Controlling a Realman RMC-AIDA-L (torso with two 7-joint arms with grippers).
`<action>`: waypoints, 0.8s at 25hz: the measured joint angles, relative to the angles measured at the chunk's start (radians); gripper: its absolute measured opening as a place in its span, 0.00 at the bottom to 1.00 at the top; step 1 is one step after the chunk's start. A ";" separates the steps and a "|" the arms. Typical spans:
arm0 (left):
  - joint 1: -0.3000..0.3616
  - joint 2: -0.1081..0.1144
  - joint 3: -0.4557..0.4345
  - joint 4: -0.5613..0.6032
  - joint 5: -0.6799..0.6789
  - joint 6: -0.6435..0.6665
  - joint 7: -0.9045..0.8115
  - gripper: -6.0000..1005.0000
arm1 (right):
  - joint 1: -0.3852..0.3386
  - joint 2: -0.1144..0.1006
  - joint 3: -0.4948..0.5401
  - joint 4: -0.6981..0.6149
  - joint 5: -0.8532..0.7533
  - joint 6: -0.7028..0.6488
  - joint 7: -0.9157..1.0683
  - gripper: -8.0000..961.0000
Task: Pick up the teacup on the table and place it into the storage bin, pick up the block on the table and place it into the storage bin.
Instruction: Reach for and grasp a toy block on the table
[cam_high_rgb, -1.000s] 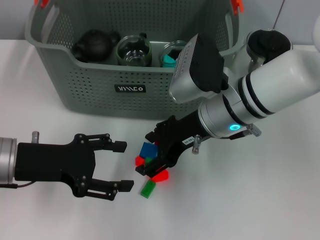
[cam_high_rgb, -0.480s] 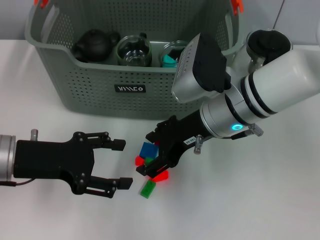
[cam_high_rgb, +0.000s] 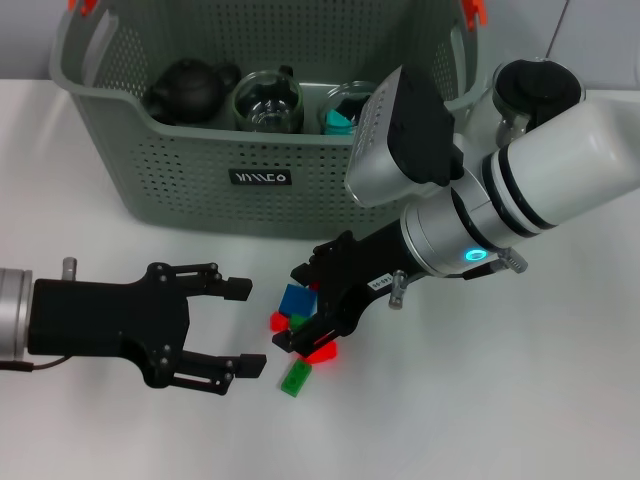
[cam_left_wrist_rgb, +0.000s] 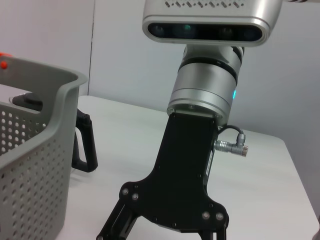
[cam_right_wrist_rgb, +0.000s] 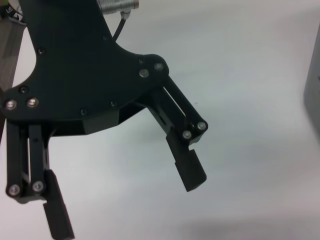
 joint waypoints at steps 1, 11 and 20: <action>-0.001 0.000 0.000 0.000 0.000 0.000 -0.002 0.87 | -0.001 0.000 0.000 0.000 0.000 0.000 -0.001 0.97; -0.005 0.002 0.000 0.000 0.000 0.000 -0.007 0.87 | -0.005 0.001 0.000 0.000 0.000 0.001 -0.004 0.97; -0.005 0.002 0.000 0.000 0.000 0.000 -0.007 0.87 | -0.009 -0.003 0.000 0.000 0.000 -0.013 -0.005 0.97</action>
